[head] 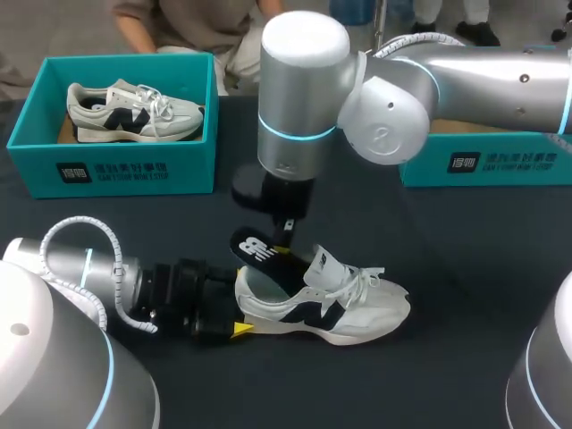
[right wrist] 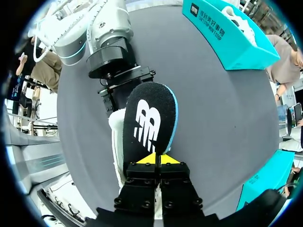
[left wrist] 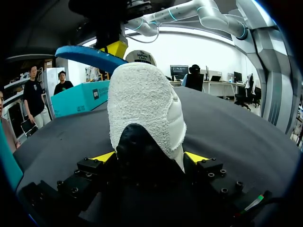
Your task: Take the shoe out of the shoebox, open the shoe tongue, remove and reinsert the insole, then place the shoe into the shoebox
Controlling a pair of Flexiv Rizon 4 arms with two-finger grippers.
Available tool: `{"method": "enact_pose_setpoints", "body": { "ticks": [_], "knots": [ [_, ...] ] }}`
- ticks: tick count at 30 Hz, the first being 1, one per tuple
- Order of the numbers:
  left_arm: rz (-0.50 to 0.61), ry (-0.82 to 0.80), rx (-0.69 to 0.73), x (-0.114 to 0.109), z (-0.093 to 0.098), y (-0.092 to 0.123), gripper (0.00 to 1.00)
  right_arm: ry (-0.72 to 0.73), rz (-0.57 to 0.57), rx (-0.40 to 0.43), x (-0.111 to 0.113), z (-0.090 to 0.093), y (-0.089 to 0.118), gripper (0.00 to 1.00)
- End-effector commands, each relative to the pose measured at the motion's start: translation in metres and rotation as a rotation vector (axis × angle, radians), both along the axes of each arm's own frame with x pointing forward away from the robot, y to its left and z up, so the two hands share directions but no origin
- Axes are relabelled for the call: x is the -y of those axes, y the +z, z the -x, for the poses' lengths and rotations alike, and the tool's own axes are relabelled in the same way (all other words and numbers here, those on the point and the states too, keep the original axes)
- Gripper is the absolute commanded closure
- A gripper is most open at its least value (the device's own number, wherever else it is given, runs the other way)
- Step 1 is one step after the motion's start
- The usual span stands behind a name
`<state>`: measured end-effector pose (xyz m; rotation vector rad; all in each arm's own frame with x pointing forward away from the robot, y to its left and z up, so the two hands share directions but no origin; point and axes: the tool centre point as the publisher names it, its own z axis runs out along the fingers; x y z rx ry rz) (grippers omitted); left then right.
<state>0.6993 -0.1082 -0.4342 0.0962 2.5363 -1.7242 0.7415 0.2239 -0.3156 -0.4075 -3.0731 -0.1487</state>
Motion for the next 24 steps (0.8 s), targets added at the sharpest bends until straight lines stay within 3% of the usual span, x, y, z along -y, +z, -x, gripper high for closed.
{"method": "enact_pose_setpoints", "body": {
  "ticks": [1,6,11,14,24],
  "knots": [
    [-0.002,0.002,0.001,0.002,0.0,-0.004,1.0,0.011,-0.035,-0.029,0.0,-0.004,-0.001,1.0],
    [-0.002,0.002,0.001,0.002,0.0,-0.004,1.0,0.018,-0.055,-0.058,-0.002,-0.006,-0.005,1.0],
    [-0.002,0.002,0.001,0.002,0.0,-0.004,1.0,0.023,-0.071,-0.082,-0.004,-0.003,-0.013,0.67],
    [-0.002,0.002,0.001,0.002,0.0,-0.004,1.0,0.024,-0.08,-0.087,-0.006,-0.002,-0.015,0.6],
    [-0.002,0.002,0.001,0.002,0.0,-0.004,1.0,0.039,-0.158,-0.136,0.001,0.0,-0.011,0.51]
  ]
}}
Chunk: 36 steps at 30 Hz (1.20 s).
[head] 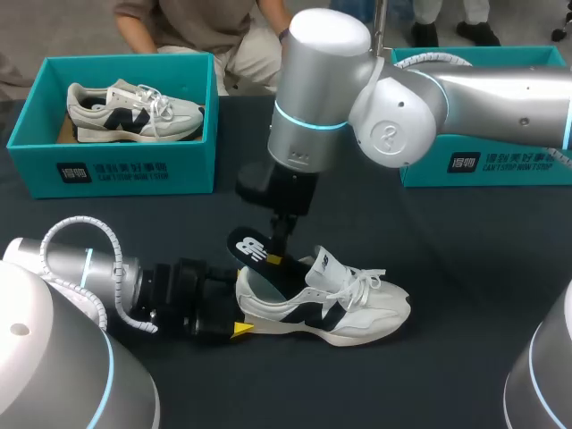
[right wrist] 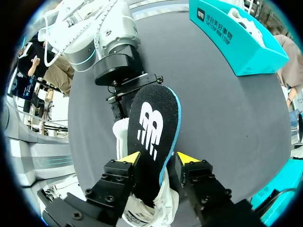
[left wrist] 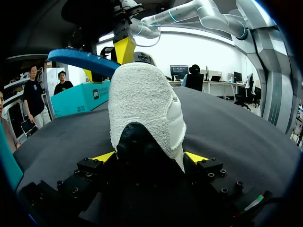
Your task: Take the shoe out of the shoebox, open the shoe tongue, remove and reinsert the insole, then place the shoe into the shoebox
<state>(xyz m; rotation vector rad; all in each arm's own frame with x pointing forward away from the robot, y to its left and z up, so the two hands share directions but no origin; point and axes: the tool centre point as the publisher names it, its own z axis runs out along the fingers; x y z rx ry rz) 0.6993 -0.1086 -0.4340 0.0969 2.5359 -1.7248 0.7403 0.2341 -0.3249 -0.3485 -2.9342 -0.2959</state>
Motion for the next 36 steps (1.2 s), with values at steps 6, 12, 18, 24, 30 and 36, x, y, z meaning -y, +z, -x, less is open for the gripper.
{"method": "enact_pose_setpoints", "body": {
  "ticks": [6,12,18,24,30,36],
  "knots": [
    [-0.003,0.002,0.001,0.001,0.0,-0.004,1.0,0.02,-0.074,-0.059,0.015,0.002,-0.004,0.51],
    [-0.003,0.002,0.001,0.001,0.0,-0.004,1.0,0.033,-0.093,-0.09,0.012,0.006,-0.01,0.51],
    [-0.003,0.002,0.001,0.001,0.0,-0.004,1.0,0.043,-0.113,-0.1,0.008,0.006,-0.014,0.5],
    [-0.003,0.002,0.001,0.001,0.0,-0.004,1.0,0.043,-0.117,-0.114,0.006,0.006,-0.018,0.53],
    [-0.003,0.002,0.001,0.001,0.0,-0.004,1.0,0.038,-0.127,-0.111,0.006,0.006,-0.018,1.0],
    [-0.003,0.002,0.001,0.001,0.0,-0.004,1.0,0.038,-0.132,-0.098,0.007,0.006,-0.012,1.0]
  ]
}}
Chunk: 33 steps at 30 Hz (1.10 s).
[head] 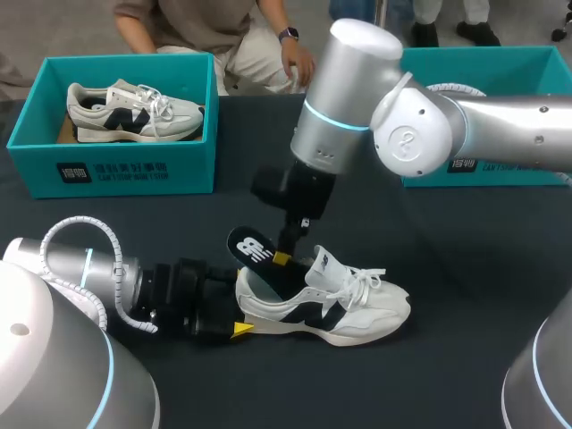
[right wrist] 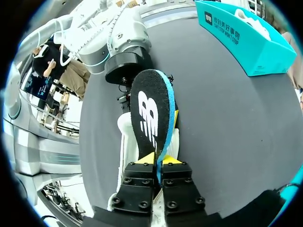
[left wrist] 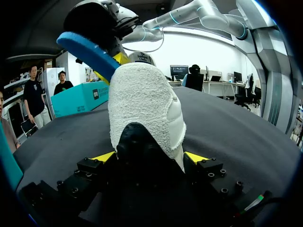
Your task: Take the shoe out of the shoebox, open the shoe tongue, remove and reinsert the insole, then place the shoe into the shoebox
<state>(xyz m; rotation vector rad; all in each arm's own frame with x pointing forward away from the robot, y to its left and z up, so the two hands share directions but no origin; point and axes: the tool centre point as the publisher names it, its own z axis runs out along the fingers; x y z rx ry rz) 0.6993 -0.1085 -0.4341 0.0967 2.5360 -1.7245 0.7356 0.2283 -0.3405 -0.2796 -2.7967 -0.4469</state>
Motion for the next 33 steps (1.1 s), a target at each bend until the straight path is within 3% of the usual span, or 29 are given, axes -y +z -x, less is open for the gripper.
{"method": "enact_pose_setpoints", "body": {
  "ticks": [1,12,24,29,33],
  "knots": [
    [-0.002,0.002,0.001,0.001,0.001,-0.004,1.0,-0.001,-0.002,0.011,0.001,0.0,0.005,1.0],
    [-0.002,0.002,0.001,0.001,0.001,-0.004,1.0,-0.013,-0.023,0.075,-0.003,-0.019,0.034,1.0],
    [-0.002,0.002,0.001,0.001,0.001,-0.004,1.0,-0.04,-0.039,0.232,-0.012,-0.07,0.11,1.0],
    [-0.002,0.002,0.001,0.001,0.001,-0.004,1.0,-0.058,-0.05,0.283,-0.012,-0.082,0.142,1.0],
    [-0.002,0.002,0.001,0.001,0.001,-0.004,1.0,-0.051,-0.065,0.29,-0.013,-0.089,0.155,1.0]
  ]
}}
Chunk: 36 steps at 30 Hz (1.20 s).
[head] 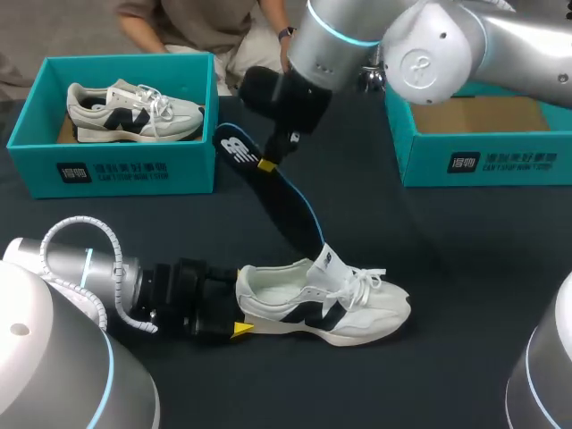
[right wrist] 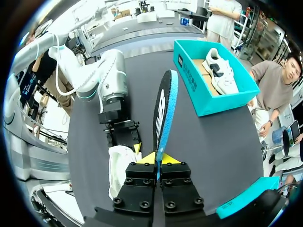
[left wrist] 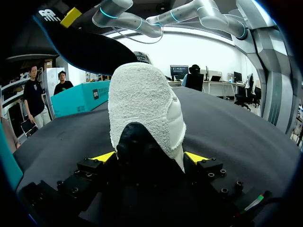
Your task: Take the shoe out of the shoebox, open the shoe tongue, remove and reinsert the insole, then place the shoe into the shoebox
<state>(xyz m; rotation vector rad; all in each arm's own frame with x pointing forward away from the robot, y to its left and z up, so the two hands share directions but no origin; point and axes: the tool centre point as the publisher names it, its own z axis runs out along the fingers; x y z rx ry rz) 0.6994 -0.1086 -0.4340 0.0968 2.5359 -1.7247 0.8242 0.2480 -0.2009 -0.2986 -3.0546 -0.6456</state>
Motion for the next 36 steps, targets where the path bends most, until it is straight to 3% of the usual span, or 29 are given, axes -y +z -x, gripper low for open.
{"method": "enact_pose_setpoints", "body": {
  "ticks": [1,36],
  "knots": [
    [-0.003,0.002,0.001,0.0013,0.0005,-0.0038,1.0,0.004,0.006,-0.004,0.0066,-0.0001,0.0152,1.0],
    [-0.003,0.002,0.001,0.0013,0.0005,-0.0038,1.0,-0.006,-0.018,0.003,0.0124,-0.0031,0.0173,1.0]
  ]
}}
